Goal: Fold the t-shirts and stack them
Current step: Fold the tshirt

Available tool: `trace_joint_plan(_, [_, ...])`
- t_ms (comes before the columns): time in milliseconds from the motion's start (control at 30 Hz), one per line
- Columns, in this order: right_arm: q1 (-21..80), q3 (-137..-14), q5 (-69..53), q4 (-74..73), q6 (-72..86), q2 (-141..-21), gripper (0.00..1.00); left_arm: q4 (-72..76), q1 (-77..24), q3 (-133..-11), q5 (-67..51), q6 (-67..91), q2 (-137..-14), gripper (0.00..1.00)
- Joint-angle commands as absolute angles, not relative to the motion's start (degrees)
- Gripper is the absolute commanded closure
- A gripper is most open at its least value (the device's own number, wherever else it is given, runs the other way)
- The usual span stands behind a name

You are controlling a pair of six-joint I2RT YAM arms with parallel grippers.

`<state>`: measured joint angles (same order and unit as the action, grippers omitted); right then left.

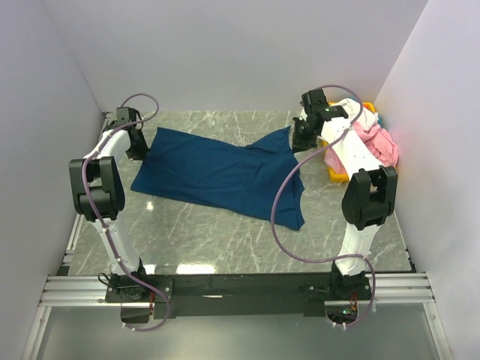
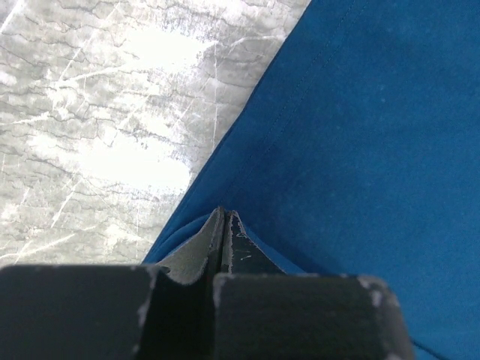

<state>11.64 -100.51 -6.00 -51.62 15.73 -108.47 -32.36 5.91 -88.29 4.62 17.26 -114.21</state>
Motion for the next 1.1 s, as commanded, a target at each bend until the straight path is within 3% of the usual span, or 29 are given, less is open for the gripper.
trace_joint_plan(0, [11.4,-105.4,-4.0,-52.9,14.9,-106.6,1.0,-30.8,6.7,-88.7,4.6,17.8,-110.6,1.0])
trace_joint_plan(667, [11.2,-108.5,-3.0,-51.9,13.1,-113.6,1.0,-29.5,8.0,-89.2,0.5,18.1,-113.6,0.99])
trace_joint_plan(733, [11.2,-109.1,-2.9,-51.5,13.0,-114.3,1.0,-29.6,8.0,-89.6,0.8,18.3,-113.5,0.9])
trace_joint_plan(767, [11.1,-109.3,-2.9,-51.3,12.9,-114.6,1.0,-29.6,8.0,-89.7,0.9,18.4,-113.4,0.71])
trace_joint_plan(833, [11.2,-110.1,-2.2,-52.5,13.0,-115.6,0.77,-29.7,8.0,-90.0,1.3,18.8,-112.9,0.5])
trace_joint_plan(867, [11.2,-111.0,-1.8,-53.4,13.1,-116.0,0.59,-29.7,8.0,-89.8,1.5,19.0,-112.8,0.38])
trace_joint_plan(967, [11.2,-106.9,-0.5,-54.5,13.4,-114.6,0.44,-29.4,7.9,-88.6,0.8,19.9,-111.2,0.33])
trace_joint_plan(1067, [11.2,-94.4,-2.9,-50.7,14.4,-107.5,0.43,-28.6,7.1,-85.1,0.5,21.1,-108.2,0.31])
